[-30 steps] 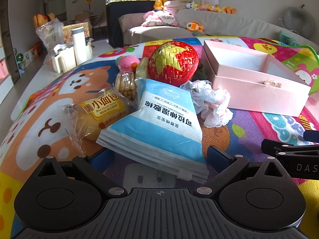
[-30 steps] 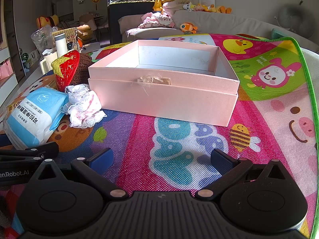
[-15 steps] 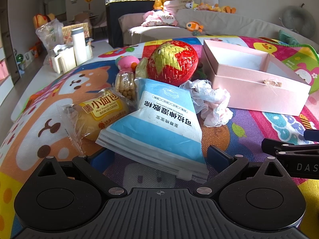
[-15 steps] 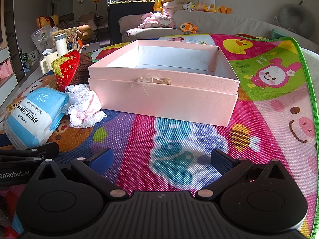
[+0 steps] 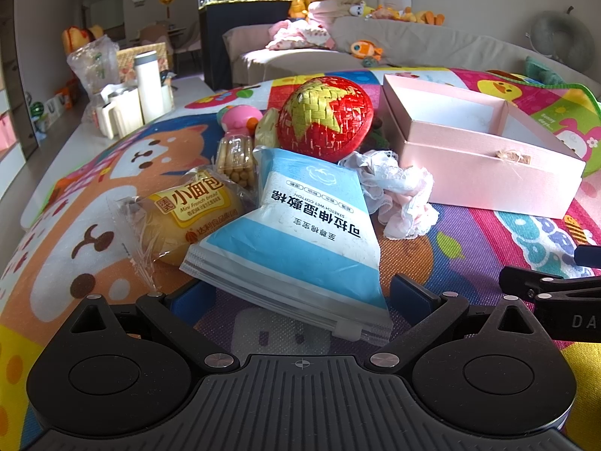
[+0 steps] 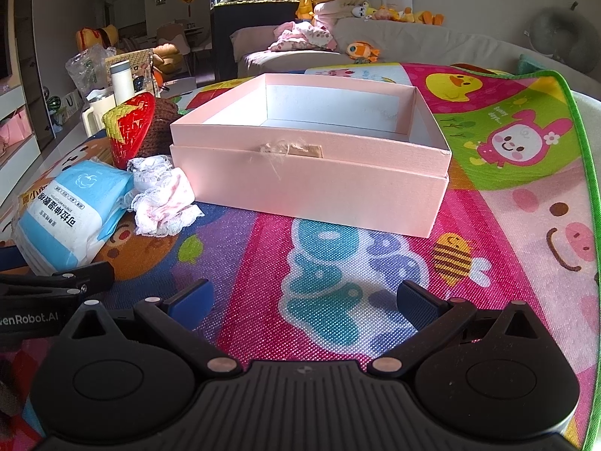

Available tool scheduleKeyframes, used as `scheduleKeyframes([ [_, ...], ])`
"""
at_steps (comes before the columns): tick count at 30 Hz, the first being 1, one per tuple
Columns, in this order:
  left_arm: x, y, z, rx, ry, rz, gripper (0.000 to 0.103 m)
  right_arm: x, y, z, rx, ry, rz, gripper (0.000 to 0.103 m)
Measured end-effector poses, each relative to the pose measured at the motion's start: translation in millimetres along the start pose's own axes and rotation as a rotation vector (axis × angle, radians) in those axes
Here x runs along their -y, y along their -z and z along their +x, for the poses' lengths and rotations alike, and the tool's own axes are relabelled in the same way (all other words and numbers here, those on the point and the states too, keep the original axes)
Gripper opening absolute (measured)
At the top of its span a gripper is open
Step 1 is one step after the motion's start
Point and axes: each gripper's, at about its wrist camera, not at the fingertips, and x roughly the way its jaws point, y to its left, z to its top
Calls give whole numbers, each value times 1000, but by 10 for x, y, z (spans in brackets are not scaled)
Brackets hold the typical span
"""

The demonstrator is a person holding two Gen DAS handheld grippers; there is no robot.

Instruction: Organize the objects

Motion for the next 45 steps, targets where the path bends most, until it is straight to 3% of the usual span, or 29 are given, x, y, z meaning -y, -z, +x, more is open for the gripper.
scheduleKeyframes([
  [17, 37, 0, -4, 3, -19, 13, 102, -19, -2, 24, 2, 8, -6, 103],
  [28, -181, 42, -189, -16, 51, 22, 101, -18, -2, 26, 2, 8, -5, 103],
  [30, -287, -5, -394, 36, 64, 14, 101, -19, -3, 27, 1, 8, -6, 103],
  [34, -233, -259, -626, 220, 76, 83, 101, -28, -4, 19, 1, 9, -7, 103],
  [36, -132, -378, -480, 200, 99, 139, 101, -29, -5, 20, 1, 8, -6, 103],
  [38, -9, -434, -222, 134, 70, 201, 100, -31, -5, 21, 1, 8, -6, 103],
  [42, 36, -378, 150, 17, 76, 176, 70, -33, -5, 21, 1, 8, -6, 103],
  [45, -94, -306, 163, 9, 94, 113, 62, -35, -4, 19, 1, 6, -5, 103],
])
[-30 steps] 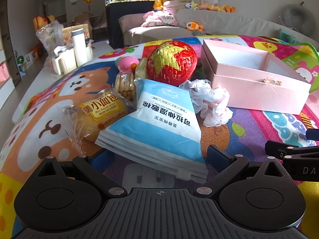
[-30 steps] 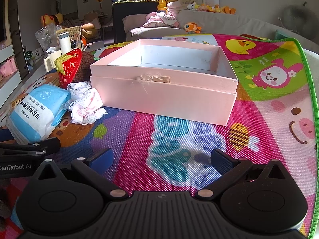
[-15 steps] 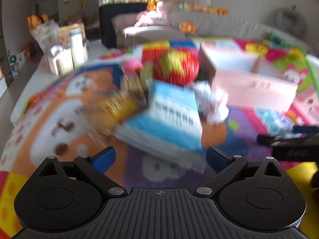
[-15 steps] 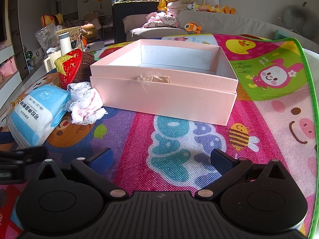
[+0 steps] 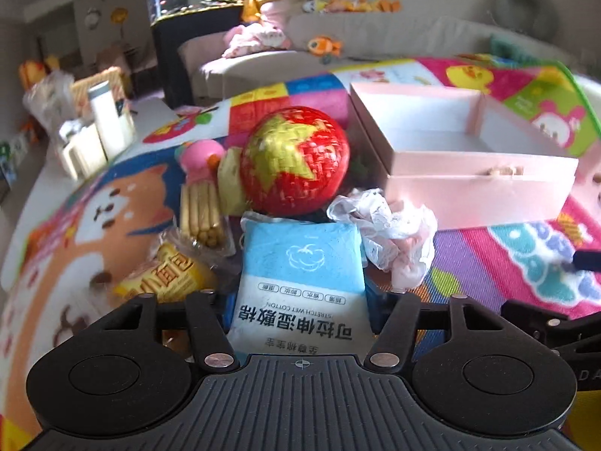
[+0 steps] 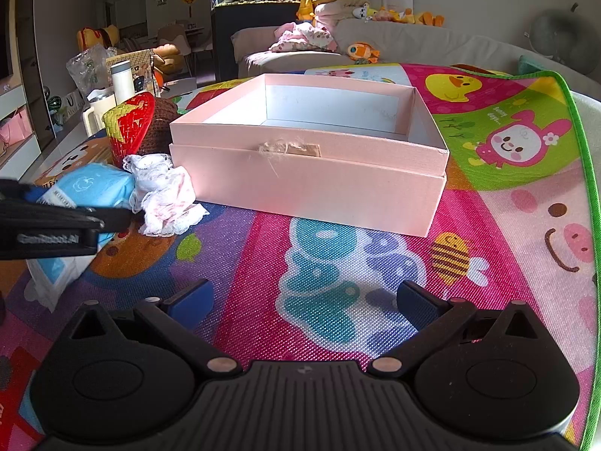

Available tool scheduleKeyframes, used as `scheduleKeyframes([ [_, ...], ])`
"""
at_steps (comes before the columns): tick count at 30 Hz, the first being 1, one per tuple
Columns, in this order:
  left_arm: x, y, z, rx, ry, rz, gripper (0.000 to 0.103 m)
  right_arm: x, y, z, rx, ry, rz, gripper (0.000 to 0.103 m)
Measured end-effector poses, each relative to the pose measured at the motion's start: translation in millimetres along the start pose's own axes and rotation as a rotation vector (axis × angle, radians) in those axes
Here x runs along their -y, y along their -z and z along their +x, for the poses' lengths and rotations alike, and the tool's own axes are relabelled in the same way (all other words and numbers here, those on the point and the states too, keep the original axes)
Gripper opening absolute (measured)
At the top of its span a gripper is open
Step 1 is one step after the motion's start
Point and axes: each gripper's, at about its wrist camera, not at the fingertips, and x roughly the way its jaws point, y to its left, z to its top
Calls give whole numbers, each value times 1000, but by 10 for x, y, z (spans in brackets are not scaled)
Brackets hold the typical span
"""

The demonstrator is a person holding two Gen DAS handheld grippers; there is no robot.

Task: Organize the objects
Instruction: 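Grasp the blue wet-wipe pack with the left gripper while the right gripper grasps the bread roll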

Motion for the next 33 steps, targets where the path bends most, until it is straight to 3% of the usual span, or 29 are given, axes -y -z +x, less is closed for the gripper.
scheduleKeyframes([
  [4, -161, 165, -377, 27, 97, -44, 60, 20, -14, 3, -11, -18, -9, 103],
  [7, -203, 381, -665, 40, 101, 11, 60, 25, -75, 29, -54, -27, -22, 103],
  [9, -281, 451, -775, 41, 91, -4, 60, 36, -96, 41, -74, -32, -22, 103],
  [12, -549, 508, -983, 70, 90, -108, 59, 19, -125, 51, -101, -15, -7, 103],
  [15, -878, 476, -1174, 150, 42, -220, 59, -33, -119, 51, -103, 24, 11, 103],
  [18, -1192, 399, -1208, 206, -26, -310, 59, -38, -126, 66, -98, 28, 13, 103],
  [21, -1476, 360, -1183, 231, -30, -428, 59, -58, -147, 65, -106, 31, 23, 103],
  [24, -1697, 364, -1216, 267, -67, -476, 59, -243, -213, 11, -118, -110, -21, 103],
  [28, -1955, 390, -1240, 286, -104, -513, 59, -864, -368, -150, -11, -288, -181, 103],
  [30, -2028, 413, -1262, 293, -113, -526, 59, -1221, -454, -110, -1, -381, -255, 103],
  [33, -2061, 462, -1286, 286, -110, -537, 59, -1731, -548, 70, 6, -442, -360, 103],
])
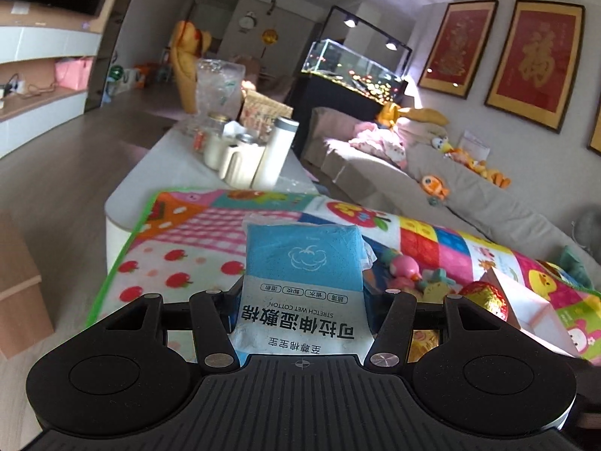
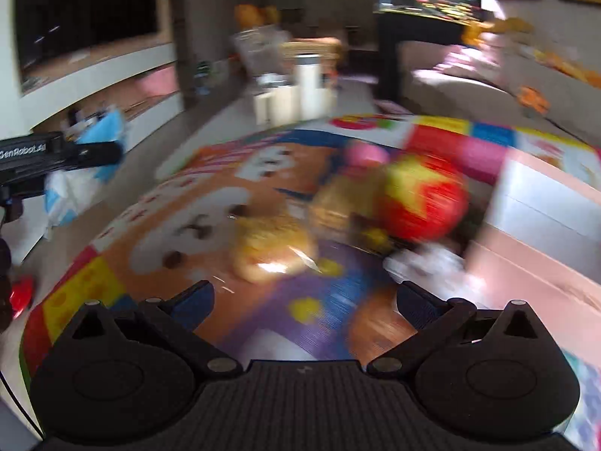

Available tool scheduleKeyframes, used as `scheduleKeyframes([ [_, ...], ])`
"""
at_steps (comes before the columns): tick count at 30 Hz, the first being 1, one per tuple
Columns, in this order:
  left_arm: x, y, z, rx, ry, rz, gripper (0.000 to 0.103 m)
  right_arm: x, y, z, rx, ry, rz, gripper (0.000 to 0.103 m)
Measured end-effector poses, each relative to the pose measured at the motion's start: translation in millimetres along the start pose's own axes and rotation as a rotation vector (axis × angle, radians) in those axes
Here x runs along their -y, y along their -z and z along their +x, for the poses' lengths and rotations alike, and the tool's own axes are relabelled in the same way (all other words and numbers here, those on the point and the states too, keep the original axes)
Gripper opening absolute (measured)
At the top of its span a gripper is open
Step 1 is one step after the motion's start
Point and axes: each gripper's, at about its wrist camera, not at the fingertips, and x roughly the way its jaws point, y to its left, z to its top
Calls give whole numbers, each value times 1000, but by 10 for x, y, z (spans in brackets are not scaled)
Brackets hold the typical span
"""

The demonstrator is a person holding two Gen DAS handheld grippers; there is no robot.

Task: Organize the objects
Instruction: 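Grasp the blue wet-wipe pack with the left gripper while the right gripper grasps the bread roll, then carry both items to the pink box and release them inside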

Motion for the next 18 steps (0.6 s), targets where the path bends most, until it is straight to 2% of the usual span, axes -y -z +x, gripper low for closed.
scheduleKeyframes([
  [2, -28, 22, 4, -21, 1, 2, 59, -94, -117, 253, -25, 6, -22, 103],
  [5, -27, 78, 7, -53, -4, 15, 59, -52, -214, 489, -66, -11, 17, 103],
  [7, -4, 118, 15, -69, -4, 27, 59, -22, -217, 471, -63, -19, 14, 94],
  [10, 82, 175, 20, -92, 7, 38, 59, 22, -155, 248, -59, -71, -6, 81],
  [11, 130, 198, 24, -102, 19, 44, 59, 27, -110, 136, -55, -77, -31, 81],
  [14, 349, 281, 18, -124, 70, 91, 59, 53, 80, -256, -37, -51, -102, 78],
  [18, 727, 403, 45, -170, 145, 155, 59, 260, 410, -871, -27, 10, -113, 77],
])
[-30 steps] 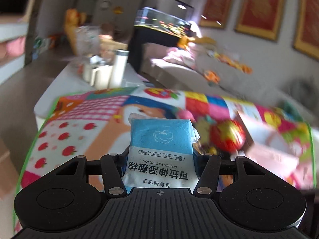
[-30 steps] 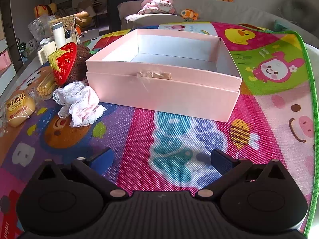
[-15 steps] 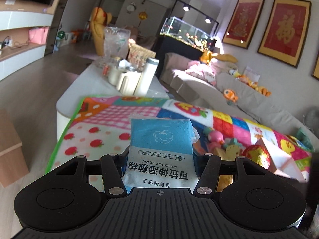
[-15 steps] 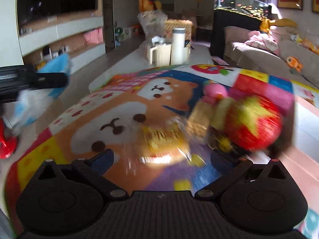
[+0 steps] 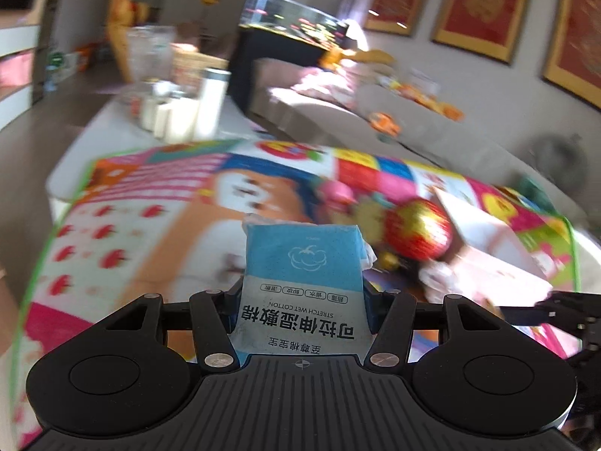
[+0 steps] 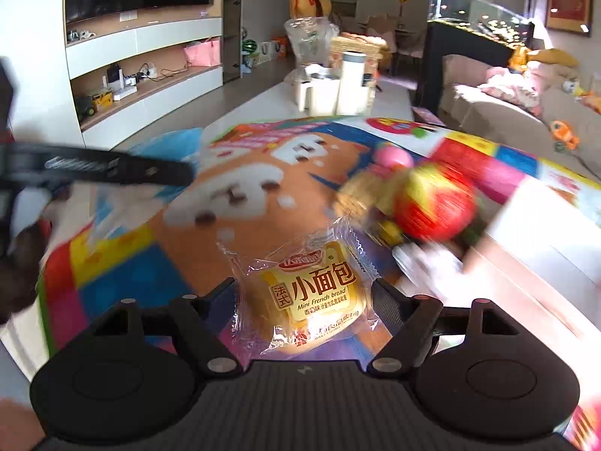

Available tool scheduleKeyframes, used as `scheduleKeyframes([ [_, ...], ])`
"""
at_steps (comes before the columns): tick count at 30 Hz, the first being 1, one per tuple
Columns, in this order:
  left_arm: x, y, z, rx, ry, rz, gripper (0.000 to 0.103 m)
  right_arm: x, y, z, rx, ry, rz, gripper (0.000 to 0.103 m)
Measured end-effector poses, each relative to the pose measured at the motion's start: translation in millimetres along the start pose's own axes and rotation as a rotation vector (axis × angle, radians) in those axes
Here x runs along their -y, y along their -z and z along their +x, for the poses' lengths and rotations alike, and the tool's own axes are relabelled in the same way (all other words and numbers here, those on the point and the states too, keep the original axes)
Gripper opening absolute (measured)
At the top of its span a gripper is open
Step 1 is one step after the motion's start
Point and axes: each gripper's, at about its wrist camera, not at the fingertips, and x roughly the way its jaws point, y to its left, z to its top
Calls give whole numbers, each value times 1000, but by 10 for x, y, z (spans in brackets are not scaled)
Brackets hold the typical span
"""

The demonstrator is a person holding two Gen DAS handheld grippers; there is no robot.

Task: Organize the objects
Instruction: 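Carry both items to the pink box and release them inside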

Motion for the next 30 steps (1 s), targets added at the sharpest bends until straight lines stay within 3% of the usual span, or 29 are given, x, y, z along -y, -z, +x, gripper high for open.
scheduleKeyframes([
  [4, 587, -102, 135, -13, 139, 95, 59, 259, 364, -530, 53, 186, 11, 77],
  [7, 1186, -297, 368, 25, 218, 214, 59, 536, 547, -806, 90, 299, 106, 77],
  [10, 1766, -521, 833, 53, 243, 274, 60, 788, 653, -969, 142, 361, 205, 77],
  [13, 2189, -647, 1438, 5, 225, 276, 60, 968, 758, -1096, 189, 383, 264, 77],
  [15, 2395, -648, 1832, -48, 172, 282, 60, 1079, 824, -1145, 206, 393, 297, 77],
  [19, 2532, -527, 2242, -129, 82, 312, 62, 1249, 951, -1188, 215, 423, 315, 77],
  [24, 2457, -455, 2164, -194, 105, 377, 64, 1441, 948, -1099, 214, 474, 298, 77],
  [28, 2312, -599, 2016, -129, 150, 308, 64, 1529, 821, -935, 231, 479, 239, 77],
  [30, 2319, -721, 2036, -75, 137, 262, 61, 1573, 721, -850, 236, 477, 214, 77],
])
